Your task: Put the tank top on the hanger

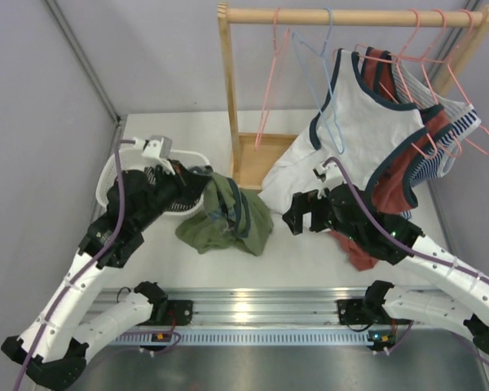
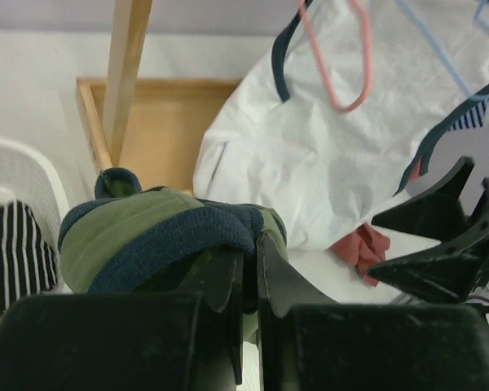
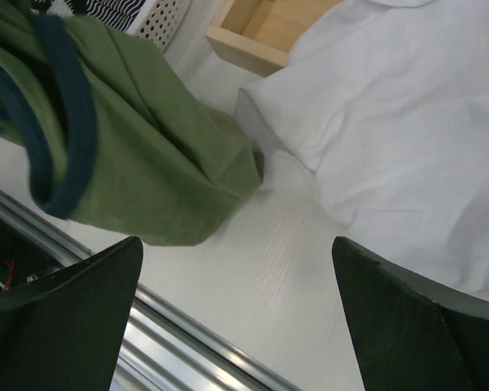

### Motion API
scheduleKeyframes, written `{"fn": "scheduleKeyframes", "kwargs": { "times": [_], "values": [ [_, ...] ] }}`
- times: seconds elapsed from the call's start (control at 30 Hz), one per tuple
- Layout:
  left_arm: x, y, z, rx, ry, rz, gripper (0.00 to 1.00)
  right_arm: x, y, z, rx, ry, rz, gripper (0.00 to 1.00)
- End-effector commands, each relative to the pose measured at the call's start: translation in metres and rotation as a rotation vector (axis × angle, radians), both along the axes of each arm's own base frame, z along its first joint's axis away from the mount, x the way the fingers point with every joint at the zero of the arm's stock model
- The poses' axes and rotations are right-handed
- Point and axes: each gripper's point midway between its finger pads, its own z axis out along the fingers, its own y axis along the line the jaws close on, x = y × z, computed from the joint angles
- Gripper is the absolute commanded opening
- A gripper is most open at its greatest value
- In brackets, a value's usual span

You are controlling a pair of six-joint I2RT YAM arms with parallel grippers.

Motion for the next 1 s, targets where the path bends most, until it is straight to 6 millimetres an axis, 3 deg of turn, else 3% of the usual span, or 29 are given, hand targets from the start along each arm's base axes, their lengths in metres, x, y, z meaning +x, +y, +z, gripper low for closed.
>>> {"fn": "scheduleKeyframes", "kwargs": {
  "times": [0.0, 0.03, 0.07, 0.13, 0.17, 0.3, 0.43, 0.57, 0.6, 0.67, 0.77, 0.87, 0.97],
  "values": [
    [-0.013, -0.012, -0.017, -0.146, 0.052, -0.024, 0.0, -0.001, 0.004, -0.001, 0.026, 0.0, 0.001, 1.0],
    [-0.015, -0.011, -0.028, -0.157, 0.066, -0.008, 0.0, -0.002, 0.004, -0.002, 0.029, 0.004, 0.0, 1.0],
    [-0.021, -0.025, -0.056, -0.156, 0.121, -0.044, 0.0, -0.002, 0.005, -0.005, 0.033, 0.011, -0.001, 1.0],
    [-0.019, -0.031, -0.091, -0.126, 0.171, 0.002, 0.0, -0.003, 0.007, -0.008, 0.043, 0.023, -0.003, 1.0],
    [-0.032, -0.048, -0.101, -0.111, 0.192, -0.049, 0.0, -0.003, 0.007, -0.012, 0.043, 0.029, -0.004, 1.0],
    [-0.047, -0.089, -0.136, -0.013, 0.213, -0.068, 0.0, -0.006, 0.008, -0.022, 0.063, 0.049, -0.007, 1.0],
    [-0.058, -0.118, -0.158, 0.041, 0.249, -0.134, 0.06, -0.01, 0.012, -0.031, 0.098, 0.073, -0.003, 1.0],
    [-0.063, -0.12, -0.168, 0.054, 0.256, -0.156, 0.35, -0.016, 0.017, -0.05, 0.114, 0.119, 0.014, 1.0],
    [-0.065, -0.117, -0.161, 0.04, 0.244, -0.163, 0.51, -0.018, 0.018, -0.052, 0.116, 0.126, 0.022, 1.0],
    [-0.068, -0.112, -0.161, 0.059, 0.241, -0.173, 0.56, -0.019, 0.02, -0.059, 0.12, 0.135, 0.027, 1.0],
    [-0.075, -0.107, -0.152, 0.051, 0.233, -0.196, 0.73, -0.018, 0.021, -0.059, 0.124, 0.133, 0.026, 1.0],
    [-0.075, -0.095, -0.144, 0.04, 0.229, -0.168, 0.73, -0.015, 0.021, -0.05, 0.135, 0.113, 0.015, 1.0],
    [-0.064, -0.071, -0.134, 0.021, 0.231, -0.036, 0.68, -0.017, 0.023, -0.037, 0.154, 0.096, 0.02, 1.0]
  ]
}}
